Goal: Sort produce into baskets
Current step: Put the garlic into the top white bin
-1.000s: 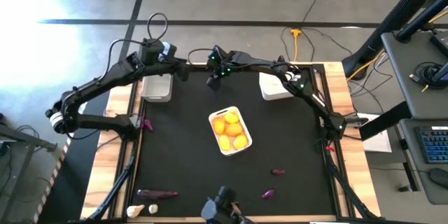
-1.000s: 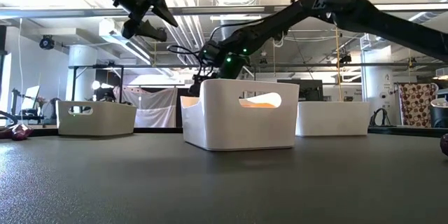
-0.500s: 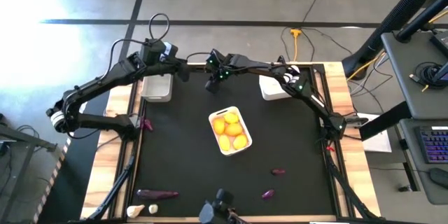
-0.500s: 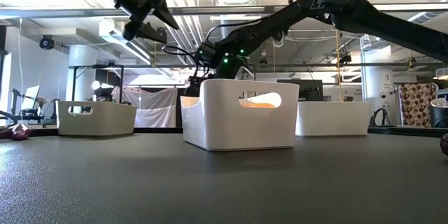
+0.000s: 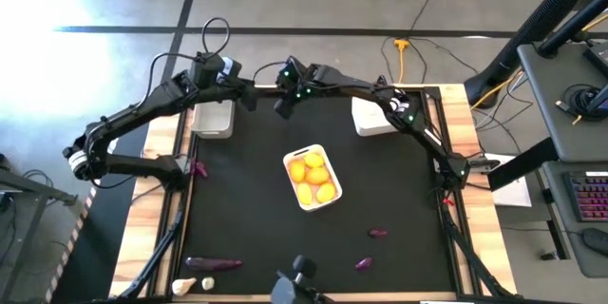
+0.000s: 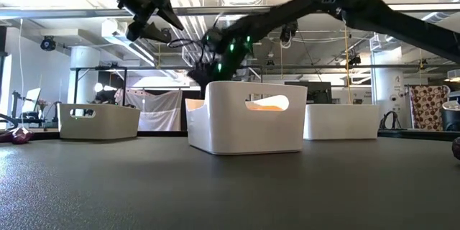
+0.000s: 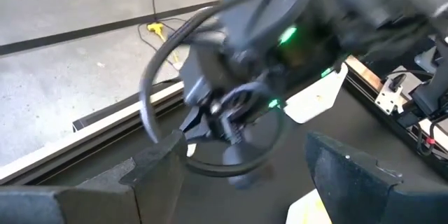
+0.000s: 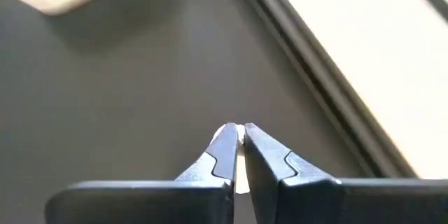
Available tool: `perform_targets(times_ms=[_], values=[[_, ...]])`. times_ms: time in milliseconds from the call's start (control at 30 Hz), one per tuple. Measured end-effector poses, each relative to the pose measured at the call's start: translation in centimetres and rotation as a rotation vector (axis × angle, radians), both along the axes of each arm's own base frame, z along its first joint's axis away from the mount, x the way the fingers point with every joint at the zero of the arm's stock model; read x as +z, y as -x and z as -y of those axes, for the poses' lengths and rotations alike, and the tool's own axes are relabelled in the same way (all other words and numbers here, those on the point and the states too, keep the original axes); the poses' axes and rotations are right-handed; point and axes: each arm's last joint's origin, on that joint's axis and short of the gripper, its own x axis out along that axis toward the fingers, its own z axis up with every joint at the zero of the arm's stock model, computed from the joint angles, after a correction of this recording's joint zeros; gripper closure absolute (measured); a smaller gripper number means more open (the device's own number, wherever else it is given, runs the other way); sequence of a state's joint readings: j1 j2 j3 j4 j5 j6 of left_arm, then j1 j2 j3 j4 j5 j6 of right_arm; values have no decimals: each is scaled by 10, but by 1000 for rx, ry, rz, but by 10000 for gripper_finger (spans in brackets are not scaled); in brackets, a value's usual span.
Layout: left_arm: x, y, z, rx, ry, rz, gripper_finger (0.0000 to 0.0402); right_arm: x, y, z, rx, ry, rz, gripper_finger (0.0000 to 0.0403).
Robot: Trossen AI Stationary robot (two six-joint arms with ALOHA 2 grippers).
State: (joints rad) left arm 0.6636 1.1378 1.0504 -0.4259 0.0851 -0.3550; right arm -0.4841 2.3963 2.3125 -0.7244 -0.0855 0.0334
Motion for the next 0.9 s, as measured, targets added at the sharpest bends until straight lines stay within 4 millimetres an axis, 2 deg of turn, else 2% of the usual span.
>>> perform_targets(times_ms=[300,567,700,900], values=[[1,1,1,-24,-36,-21,132,87,28,-12,73,103,76,390],[3,2,2,-42,-67,-32,132,146,85,-20,66,158,-61,390],[2,1,1,-55,-85,-46,132,162,119,-18,-29,144,-147,390],[4,0,1,-79,-112,-35,132,164,164,-34,-146,133,-351,390]])
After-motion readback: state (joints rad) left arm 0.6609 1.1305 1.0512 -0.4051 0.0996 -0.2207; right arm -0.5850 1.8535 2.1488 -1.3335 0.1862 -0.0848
